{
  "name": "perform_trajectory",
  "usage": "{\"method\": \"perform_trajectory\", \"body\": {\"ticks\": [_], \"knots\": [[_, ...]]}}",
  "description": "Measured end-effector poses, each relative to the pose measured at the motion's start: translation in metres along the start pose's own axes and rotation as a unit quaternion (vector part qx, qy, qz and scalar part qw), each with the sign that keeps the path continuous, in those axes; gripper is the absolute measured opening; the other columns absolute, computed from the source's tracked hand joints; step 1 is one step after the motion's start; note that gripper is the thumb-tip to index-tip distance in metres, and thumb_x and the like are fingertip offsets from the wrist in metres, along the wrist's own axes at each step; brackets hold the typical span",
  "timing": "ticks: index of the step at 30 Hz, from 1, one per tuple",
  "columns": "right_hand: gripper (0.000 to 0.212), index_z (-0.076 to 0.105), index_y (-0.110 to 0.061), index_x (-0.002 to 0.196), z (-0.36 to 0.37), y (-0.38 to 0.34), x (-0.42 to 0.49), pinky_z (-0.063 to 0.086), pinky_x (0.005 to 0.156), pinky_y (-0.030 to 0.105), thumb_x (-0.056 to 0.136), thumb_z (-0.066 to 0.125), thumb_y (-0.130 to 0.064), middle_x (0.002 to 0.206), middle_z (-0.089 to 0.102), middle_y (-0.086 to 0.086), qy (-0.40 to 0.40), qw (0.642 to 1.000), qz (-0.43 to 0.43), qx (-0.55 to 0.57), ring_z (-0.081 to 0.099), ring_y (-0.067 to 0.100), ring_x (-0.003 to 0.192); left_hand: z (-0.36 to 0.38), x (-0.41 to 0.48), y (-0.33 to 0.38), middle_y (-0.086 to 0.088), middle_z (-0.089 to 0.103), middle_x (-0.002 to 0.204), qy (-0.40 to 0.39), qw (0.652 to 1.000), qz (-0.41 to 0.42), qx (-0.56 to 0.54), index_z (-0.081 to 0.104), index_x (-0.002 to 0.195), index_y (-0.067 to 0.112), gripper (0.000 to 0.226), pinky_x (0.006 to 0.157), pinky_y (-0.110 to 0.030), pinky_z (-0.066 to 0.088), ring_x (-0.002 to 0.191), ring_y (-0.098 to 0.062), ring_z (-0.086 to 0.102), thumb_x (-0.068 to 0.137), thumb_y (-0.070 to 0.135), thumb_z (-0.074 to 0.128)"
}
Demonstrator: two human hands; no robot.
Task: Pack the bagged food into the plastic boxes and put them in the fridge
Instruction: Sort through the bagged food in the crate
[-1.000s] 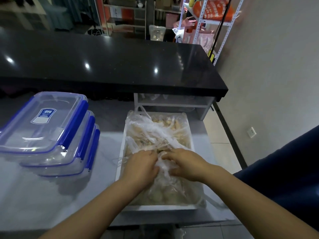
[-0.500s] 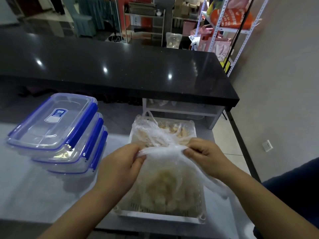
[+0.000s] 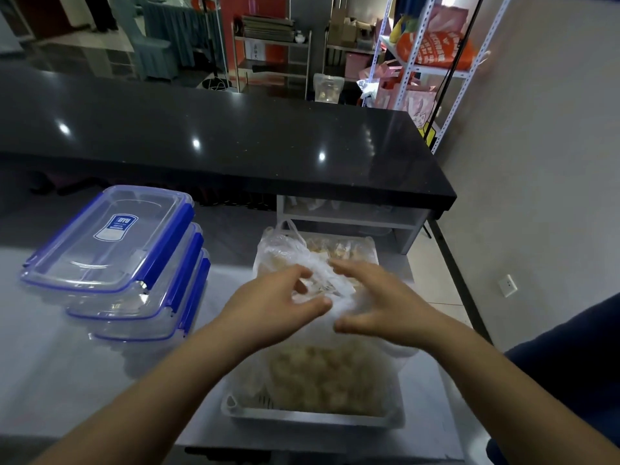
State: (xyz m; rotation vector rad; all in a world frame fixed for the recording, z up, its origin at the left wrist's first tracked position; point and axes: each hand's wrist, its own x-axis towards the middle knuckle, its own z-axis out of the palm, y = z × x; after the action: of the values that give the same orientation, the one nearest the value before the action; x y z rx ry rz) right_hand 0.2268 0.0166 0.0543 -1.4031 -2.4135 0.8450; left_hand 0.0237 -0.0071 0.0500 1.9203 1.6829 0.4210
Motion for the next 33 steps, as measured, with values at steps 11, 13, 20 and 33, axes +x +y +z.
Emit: {"method": "perform_trajectory", "body": {"ticks": [11, 13, 20, 33], "knots": [[0.016, 0.071, -0.021, 0.085, -0.011, 0.001, -0.018, 0.051, 0.069, 0.023, 0.092, 0.056, -0.019, 0.082, 0.069, 0.001, 0.218, 0.906, 0.126, 0.341, 0.062, 0.013, 0.077, -0.029, -0.018, -0.014, 0.003, 0.059, 0.067, 0.154, 0.984, 0.017, -0.093, 0.055, 0.074, 0.026, 0.016, 0.06, -0.035, 0.051, 0.064, -0.013, 0.057, 0.084, 0.04, 0.058], [0.018, 0.068, -0.015, 0.087, -0.014, 0.0, -0.019, 0.05, 0.073, 0.026, 0.094, 0.052, -0.014, 0.084, 0.067, 0.003, 0.253, 0.856, 0.149, 0.425, 0.059, 0.018, 0.082, -0.037, -0.021, -0.019, 0.004, 0.059, 0.067, 0.167, 0.983, -0.003, -0.075, 0.054, 0.075, 0.027, 0.016, 0.06, -0.035, 0.051, 0.065, -0.012, 0.056, 0.084, 0.039, 0.058], [0.021, 0.064, -0.003, 0.08, -0.03, -0.014, -0.019, 0.053, 0.07, 0.032, 0.09, 0.046, -0.002, 0.069, 0.069, 0.008, 0.362, 0.653, 0.192, 0.637, 0.065, 0.021, 0.071, -0.063, -0.032, -0.02, 0.003, 0.059, 0.07, 0.193, 0.98, -0.027, -0.037, 0.051, 0.079, 0.025, 0.012, 0.054, -0.028, 0.043, 0.064, -0.012, 0.056, 0.087, 0.03, 0.059], [0.065, 0.037, -0.04, 0.137, -0.003, -0.028, -0.005, 0.021, 0.112, 0.046, 0.082, 0.022, -0.07, 0.138, 0.046, -0.007, 0.214, 0.943, 0.06, -0.248, 0.033, 0.017, 0.133, -0.023, 0.019, 0.001, -0.001, 0.035, 0.149, 0.054, 0.862, 0.287, 0.415, 0.027, 0.143, 0.02, 0.082, 0.114, -0.049, -0.011, 0.144, -0.018, -0.006, 0.08, 0.073, 0.033]]}}
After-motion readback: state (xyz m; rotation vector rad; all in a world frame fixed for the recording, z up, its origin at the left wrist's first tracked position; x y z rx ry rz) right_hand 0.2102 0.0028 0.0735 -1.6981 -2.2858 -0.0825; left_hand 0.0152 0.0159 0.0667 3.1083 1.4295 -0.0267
